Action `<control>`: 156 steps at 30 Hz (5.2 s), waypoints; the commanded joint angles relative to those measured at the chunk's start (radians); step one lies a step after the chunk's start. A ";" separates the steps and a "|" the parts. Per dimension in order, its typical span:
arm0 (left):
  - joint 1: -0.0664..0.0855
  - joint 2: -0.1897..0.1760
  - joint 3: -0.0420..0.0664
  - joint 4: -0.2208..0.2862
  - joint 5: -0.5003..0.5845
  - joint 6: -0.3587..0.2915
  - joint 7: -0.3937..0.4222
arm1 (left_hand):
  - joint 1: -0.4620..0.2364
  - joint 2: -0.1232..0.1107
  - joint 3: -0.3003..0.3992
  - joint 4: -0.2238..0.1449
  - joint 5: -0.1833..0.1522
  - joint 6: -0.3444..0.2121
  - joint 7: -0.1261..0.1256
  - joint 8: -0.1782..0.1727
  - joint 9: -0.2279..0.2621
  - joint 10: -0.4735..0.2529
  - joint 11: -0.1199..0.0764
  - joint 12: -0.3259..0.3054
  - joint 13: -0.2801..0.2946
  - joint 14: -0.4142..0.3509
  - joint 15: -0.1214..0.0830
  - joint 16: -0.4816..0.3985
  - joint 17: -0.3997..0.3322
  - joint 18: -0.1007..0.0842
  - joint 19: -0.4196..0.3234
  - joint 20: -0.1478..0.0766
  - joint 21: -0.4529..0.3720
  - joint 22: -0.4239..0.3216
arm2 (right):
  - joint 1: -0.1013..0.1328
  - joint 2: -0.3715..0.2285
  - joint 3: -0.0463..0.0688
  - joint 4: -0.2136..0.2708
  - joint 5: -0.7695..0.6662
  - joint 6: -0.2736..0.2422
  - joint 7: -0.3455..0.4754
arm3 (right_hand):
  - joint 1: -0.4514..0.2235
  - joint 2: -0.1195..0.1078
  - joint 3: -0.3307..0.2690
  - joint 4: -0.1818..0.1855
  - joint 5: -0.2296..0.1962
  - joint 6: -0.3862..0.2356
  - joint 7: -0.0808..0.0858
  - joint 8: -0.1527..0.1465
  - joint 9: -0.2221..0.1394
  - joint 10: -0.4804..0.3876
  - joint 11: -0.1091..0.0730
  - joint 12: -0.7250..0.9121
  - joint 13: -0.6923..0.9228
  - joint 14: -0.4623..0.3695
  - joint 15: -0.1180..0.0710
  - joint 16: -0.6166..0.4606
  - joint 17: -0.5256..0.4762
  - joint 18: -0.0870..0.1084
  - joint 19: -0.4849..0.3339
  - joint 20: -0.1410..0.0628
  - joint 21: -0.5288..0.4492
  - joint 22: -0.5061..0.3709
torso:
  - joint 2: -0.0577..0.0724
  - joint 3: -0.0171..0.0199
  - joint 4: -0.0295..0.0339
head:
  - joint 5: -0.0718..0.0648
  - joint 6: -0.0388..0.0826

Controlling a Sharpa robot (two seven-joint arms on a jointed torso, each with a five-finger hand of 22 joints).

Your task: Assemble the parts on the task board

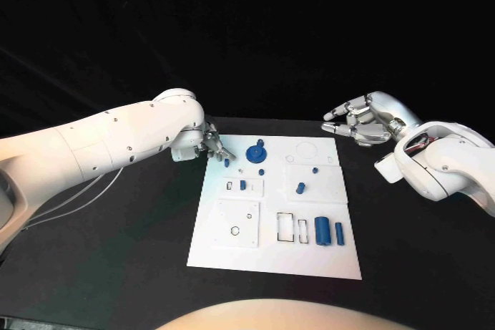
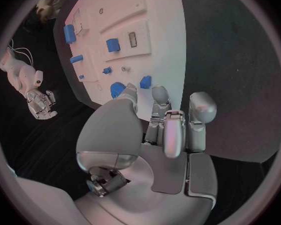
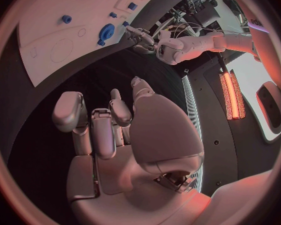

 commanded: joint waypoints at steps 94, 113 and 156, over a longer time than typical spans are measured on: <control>-0.025 -0.198 -0.018 0.314 0.184 -0.170 0.026 | -0.031 -0.100 0.866 -0.288 0.153 0.012 -0.027 0.186 -0.057 0.086 -0.032 0.105 -0.002 0.089 -0.022 0.029 0.204 0.003 0.041 -0.021 0.046 0.078 | 0.000 0.009 0.000 -0.010 -0.003 0.004 0.009 | -0.001 0.006 -0.005 -0.004 0.012 -0.005 0.001 0.007 -0.002 0.003 -0.002 0.000 0.003 0.049 -0.007 -0.004 0.030 0.020 -0.003 -0.004 -0.006 0.000 | -0.003 0.0013 0.0033 | 0.015 -0.017; -0.056 -0.180 -0.032 0.346 -0.004 -0.170 -0.003 | -0.061 -0.102 0.890 -0.310 0.168 0.013 -0.031 0.206 -0.061 0.096 -0.035 0.120 0.011 0.089 -0.025 0.030 0.205 0.000 0.050 -0.024 0.055 0.094 | -0.001 0.007 0.000 -0.009 -0.003 0.004 0.011 | 0.000 0.007 -0.004 -0.005 0.016 -0.005 0.001 0.008 -0.002 0.003 -0.002 0.001 0.002 0.049 -0.007 -0.004 0.031 0.020 -0.003 -0.004 -0.007 -0.001 | -0.002 0.0021 0.0024 | 0.014 -0.019; -0.061 -0.159 -0.036 0.346 -0.033 -0.079 -0.021 | -0.079 -0.108 0.879 -0.325 0.162 0.018 -0.036 0.226 -0.065 0.118 -0.039 0.147 0.036 0.090 -0.026 0.031 0.206 -0.004 0.061 -0.025 0.065 0.113 | -0.001 0.005 0.000 -0.007 -0.005 0.004 0.011 | 0.002 0.007 -0.004 -0.007 0.020 -0.006 0.001 0.010 -0.002 0.003 -0.002 0.001 0.003 0.050 -0.007 -0.004 0.031 0.020 -0.002 -0.004 -0.007 0.000 | -0.002 0.0023 0.0030 | 0.014 -0.029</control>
